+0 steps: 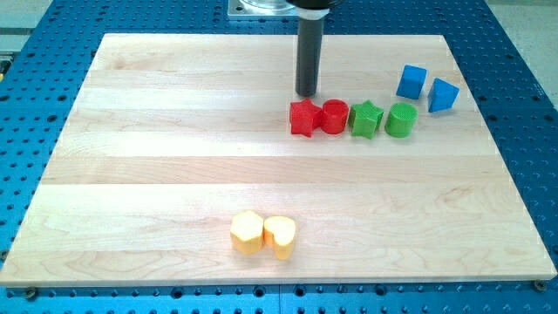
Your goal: Slide the cube to the bottom of the green blocks
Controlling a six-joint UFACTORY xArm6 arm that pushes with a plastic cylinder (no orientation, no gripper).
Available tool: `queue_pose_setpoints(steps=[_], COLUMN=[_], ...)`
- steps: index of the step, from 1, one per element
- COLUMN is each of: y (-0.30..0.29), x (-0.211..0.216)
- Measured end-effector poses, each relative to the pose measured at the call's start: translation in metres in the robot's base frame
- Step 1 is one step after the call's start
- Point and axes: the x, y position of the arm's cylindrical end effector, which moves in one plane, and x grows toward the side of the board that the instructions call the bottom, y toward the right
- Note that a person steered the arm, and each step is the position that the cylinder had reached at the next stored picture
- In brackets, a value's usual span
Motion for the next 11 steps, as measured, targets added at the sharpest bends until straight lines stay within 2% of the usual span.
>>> queue_pose_setpoints(steps=[2,4,6,9,11], y=[0.092,0.116,0.179,0.204,0.204], x=[-0.032,-0.017,-0.027,-0.027,0.001])
